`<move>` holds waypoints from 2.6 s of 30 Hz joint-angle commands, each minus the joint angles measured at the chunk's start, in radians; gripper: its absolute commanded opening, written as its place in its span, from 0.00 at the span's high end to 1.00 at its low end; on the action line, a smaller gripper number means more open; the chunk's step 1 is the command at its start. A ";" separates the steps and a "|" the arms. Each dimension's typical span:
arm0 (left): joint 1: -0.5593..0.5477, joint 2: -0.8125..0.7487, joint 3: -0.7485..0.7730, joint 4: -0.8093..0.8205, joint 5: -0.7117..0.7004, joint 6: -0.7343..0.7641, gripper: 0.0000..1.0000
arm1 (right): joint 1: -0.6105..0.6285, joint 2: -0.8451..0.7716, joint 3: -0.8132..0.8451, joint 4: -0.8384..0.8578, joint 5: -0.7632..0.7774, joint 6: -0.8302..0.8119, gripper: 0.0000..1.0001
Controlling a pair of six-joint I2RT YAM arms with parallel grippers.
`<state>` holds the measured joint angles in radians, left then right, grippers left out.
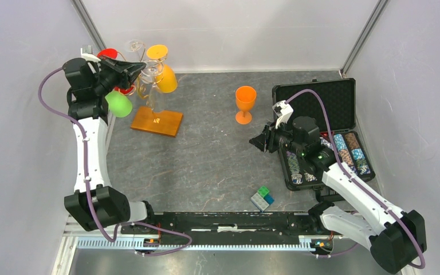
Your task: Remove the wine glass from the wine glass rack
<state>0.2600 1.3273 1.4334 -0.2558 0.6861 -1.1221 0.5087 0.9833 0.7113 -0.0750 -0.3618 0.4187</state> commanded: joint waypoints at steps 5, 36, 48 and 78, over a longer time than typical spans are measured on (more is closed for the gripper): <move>0.027 0.004 -0.003 0.107 -0.069 -0.081 0.98 | 0.001 -0.017 -0.004 0.035 0.001 -0.003 0.60; -0.162 0.111 0.009 0.319 0.023 -0.144 0.98 | 0.000 -0.009 -0.047 0.181 -0.144 -0.010 0.36; -0.334 -0.067 -0.133 0.332 -0.017 -0.222 0.98 | 0.130 0.053 -0.037 0.708 -0.138 -0.045 0.16; -0.429 -0.462 -0.505 0.349 0.116 -0.340 0.98 | 0.321 0.495 0.190 1.239 -0.180 -0.127 0.46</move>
<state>-0.1650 0.8970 0.9260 0.0593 0.7689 -1.4193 0.8185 1.4513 0.8413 1.1427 -0.5175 0.3138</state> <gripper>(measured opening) 0.056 0.596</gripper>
